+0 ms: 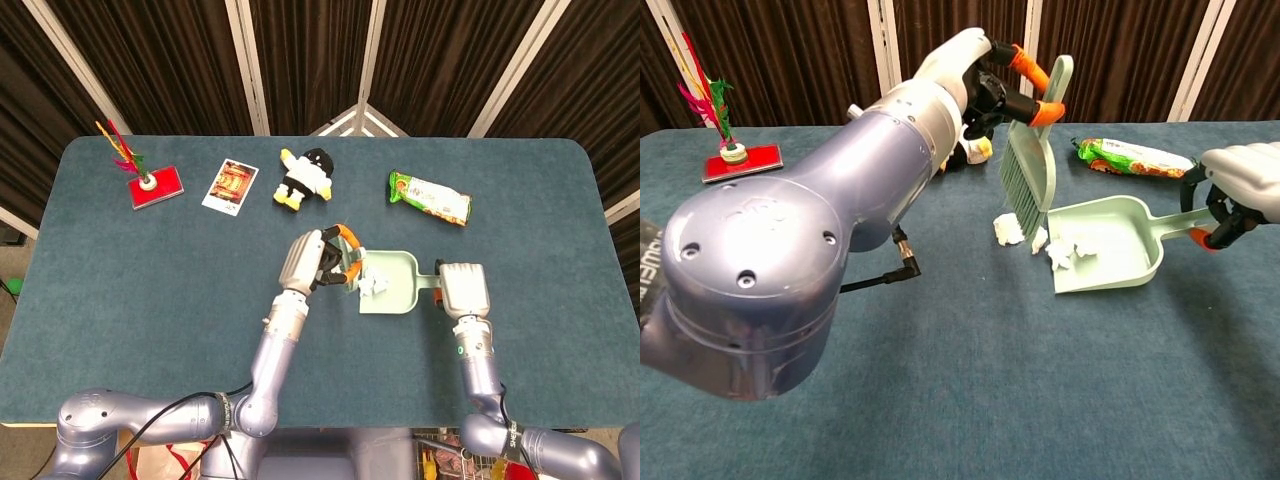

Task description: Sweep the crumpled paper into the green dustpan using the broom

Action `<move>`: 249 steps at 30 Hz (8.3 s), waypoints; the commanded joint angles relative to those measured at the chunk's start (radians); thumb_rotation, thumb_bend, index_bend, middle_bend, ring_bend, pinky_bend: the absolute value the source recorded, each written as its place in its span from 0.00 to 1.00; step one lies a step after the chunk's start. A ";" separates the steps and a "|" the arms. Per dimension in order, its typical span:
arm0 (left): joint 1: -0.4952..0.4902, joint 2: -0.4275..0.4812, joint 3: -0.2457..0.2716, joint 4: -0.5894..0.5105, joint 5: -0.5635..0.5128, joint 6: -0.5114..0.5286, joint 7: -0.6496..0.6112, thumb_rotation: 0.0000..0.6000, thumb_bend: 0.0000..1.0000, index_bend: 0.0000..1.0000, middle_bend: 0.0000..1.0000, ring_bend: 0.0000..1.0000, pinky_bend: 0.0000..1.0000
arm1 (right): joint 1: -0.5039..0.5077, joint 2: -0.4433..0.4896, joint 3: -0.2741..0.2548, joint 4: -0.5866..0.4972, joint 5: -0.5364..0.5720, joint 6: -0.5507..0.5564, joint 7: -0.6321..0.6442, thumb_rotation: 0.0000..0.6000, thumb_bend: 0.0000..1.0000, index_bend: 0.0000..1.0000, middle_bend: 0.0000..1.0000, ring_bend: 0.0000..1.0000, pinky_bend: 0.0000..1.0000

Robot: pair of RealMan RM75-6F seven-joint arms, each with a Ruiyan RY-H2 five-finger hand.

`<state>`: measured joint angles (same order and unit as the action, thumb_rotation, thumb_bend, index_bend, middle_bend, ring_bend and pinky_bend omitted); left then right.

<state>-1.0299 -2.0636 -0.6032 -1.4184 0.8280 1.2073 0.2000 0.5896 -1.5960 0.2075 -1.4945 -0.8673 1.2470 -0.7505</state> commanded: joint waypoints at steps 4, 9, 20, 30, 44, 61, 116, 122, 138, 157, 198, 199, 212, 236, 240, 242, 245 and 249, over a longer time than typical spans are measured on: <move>-0.024 0.021 0.040 0.058 -0.018 -0.028 0.118 1.00 0.52 0.76 1.00 0.89 0.92 | 0.006 -0.010 0.001 0.014 -0.001 -0.011 0.006 1.00 0.50 0.58 0.81 0.81 0.72; -0.045 -0.011 0.045 0.119 -0.050 -0.044 0.149 1.00 0.52 0.76 1.00 0.89 0.92 | 0.008 -0.002 0.008 0.017 0.006 -0.020 0.015 1.00 0.50 0.58 0.81 0.81 0.72; -0.099 -0.109 0.027 0.240 -0.061 -0.075 0.138 1.00 0.49 0.76 1.00 0.87 0.92 | -0.001 0.020 -0.001 -0.009 0.001 -0.019 0.022 1.00 0.50 0.58 0.81 0.81 0.72; -0.162 -0.196 -0.050 0.305 -0.053 -0.090 0.065 1.00 0.43 0.76 0.98 0.87 0.92 | -0.005 0.025 -0.004 -0.021 -0.003 -0.010 0.024 1.00 0.50 0.58 0.81 0.81 0.72; -0.219 -0.205 -0.033 0.205 0.010 -0.021 -0.062 1.00 0.38 0.76 0.97 0.86 0.92 | -0.014 0.035 -0.011 -0.035 -0.011 -0.008 0.039 1.00 0.50 0.58 0.81 0.81 0.72; -0.049 -0.053 0.004 0.059 0.048 0.003 -0.042 1.00 0.38 0.76 0.97 0.86 0.92 | -0.016 0.036 -0.014 -0.051 -0.020 0.003 0.035 1.00 0.50 0.58 0.81 0.81 0.72; 0.066 0.167 0.053 -0.104 -0.057 -0.032 0.136 1.00 0.39 0.76 0.97 0.86 0.92 | 0.019 -0.046 -0.036 -0.006 -0.084 -0.054 0.063 1.00 0.50 0.58 0.81 0.81 0.72; 0.102 0.233 0.029 -0.182 -0.045 -0.034 0.084 1.00 0.39 0.75 0.97 0.86 0.92 | 0.017 -0.048 -0.038 -0.017 -0.090 -0.050 0.064 1.00 0.50 0.58 0.81 0.81 0.72; 0.151 0.425 0.075 -0.304 -0.169 -0.134 0.123 1.00 0.41 0.76 0.97 0.87 0.92 | 0.017 -0.079 -0.055 -0.038 -0.103 -0.036 0.028 1.00 0.50 0.58 0.81 0.81 0.72; 0.055 0.524 0.156 -0.370 -0.408 -0.220 0.211 1.00 0.42 0.76 0.97 0.87 0.92 | 0.010 -0.088 -0.059 -0.029 -0.102 -0.035 0.021 1.00 0.50 0.58 0.81 0.81 0.72; -0.014 0.162 0.046 -0.227 -0.181 -0.016 0.027 1.00 0.38 0.76 0.97 0.87 0.92 | -0.009 -0.051 -0.049 -0.079 -0.085 -0.007 0.002 1.00 0.50 0.58 0.81 0.81 0.72; -0.011 0.166 0.044 -0.234 -0.184 -0.018 0.024 1.00 0.38 0.76 0.97 0.87 0.92 | -0.009 -0.051 -0.049 -0.080 -0.085 -0.006 0.000 1.00 0.50 0.58 0.81 0.81 0.72; 0.068 0.289 0.034 -0.379 -0.132 0.021 0.018 1.00 0.38 0.76 0.97 0.87 0.92 | -0.014 -0.029 -0.048 -0.111 -0.041 0.010 -0.056 1.00 0.50 0.28 0.81 0.78 0.67; 0.264 0.687 0.225 -0.515 -0.019 0.076 0.248 1.00 0.38 0.76 0.97 0.87 0.92 | -0.044 0.116 -0.075 -0.303 -0.015 0.121 -0.152 1.00 0.50 0.00 0.74 0.69 0.59; 0.258 0.727 0.285 -0.515 -0.038 0.064 0.363 1.00 0.38 0.75 0.97 0.87 0.91 | -0.054 0.139 -0.082 -0.319 -0.027 0.127 -0.138 1.00 0.50 0.00 0.74 0.69 0.59; 0.250 0.749 0.308 -0.528 -0.076 0.048 0.420 1.00 0.39 0.75 0.97 0.86 0.90 | -0.058 0.149 -0.086 -0.325 -0.032 0.129 -0.134 1.00 0.50 0.00 0.74 0.69 0.59; 0.227 0.769 0.332 -0.553 -0.166 0.037 0.513 1.00 0.38 0.68 0.89 0.81 0.86 | -0.064 0.157 -0.089 -0.330 -0.033 0.130 -0.127 1.00 0.50 0.00 0.74 0.69 0.59; 0.199 0.756 0.363 -0.576 -0.263 0.037 0.597 1.00 0.18 0.32 0.43 0.47 0.56 | -0.068 0.160 -0.093 -0.335 -0.034 0.129 -0.121 1.00 0.50 0.00 0.74 0.69 0.59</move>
<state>-0.8075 -1.3109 -0.2710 -1.9728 0.6249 1.2510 0.7485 0.5221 -1.4359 0.1152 -1.8297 -0.9014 1.3763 -0.8714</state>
